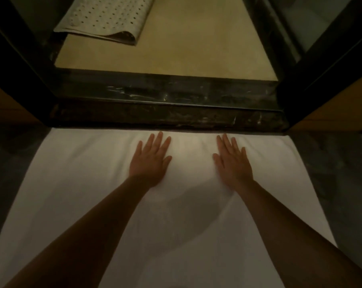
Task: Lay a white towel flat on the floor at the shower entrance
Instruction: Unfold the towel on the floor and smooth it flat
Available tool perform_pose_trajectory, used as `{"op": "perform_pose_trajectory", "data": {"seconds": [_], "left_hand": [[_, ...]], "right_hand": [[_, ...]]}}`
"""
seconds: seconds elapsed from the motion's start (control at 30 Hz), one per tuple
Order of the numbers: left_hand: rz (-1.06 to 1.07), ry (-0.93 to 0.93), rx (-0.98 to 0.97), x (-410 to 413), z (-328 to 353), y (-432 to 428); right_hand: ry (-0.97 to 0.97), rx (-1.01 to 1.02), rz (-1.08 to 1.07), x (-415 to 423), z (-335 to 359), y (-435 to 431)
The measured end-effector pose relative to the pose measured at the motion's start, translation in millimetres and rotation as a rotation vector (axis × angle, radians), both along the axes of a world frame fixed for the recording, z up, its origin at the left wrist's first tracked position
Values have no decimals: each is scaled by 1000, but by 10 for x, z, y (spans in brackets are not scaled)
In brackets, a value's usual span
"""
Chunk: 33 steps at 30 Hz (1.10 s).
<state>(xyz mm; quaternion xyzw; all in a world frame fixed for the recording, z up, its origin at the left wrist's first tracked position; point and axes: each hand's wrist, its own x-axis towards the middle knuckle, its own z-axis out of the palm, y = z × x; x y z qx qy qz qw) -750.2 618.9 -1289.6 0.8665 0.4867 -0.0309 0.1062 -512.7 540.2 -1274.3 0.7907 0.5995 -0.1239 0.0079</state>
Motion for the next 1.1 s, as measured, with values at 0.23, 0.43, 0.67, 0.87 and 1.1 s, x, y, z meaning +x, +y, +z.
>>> {"op": "perform_pose_trajectory", "data": {"seconds": [0.23, 0.43, 0.67, 0.87, 1.1], "left_hand": [[-3, 24, -14, 21, -23, 35], [2, 61, -8, 18, -38, 55], [8, 74, -39, 50, 23, 34], [72, 82, -76, 164, 133, -6], [68, -1, -27, 479, 93, -221]], "right_hand": [[-8, 45, -147, 472, -105, -39], [-12, 25, -232, 700, -102, -153], [11, -45, -200, 1124, -61, -212], [-1, -37, -226, 1165, -26, -187], [-14, 56, -251, 1133, -79, -450]]}}
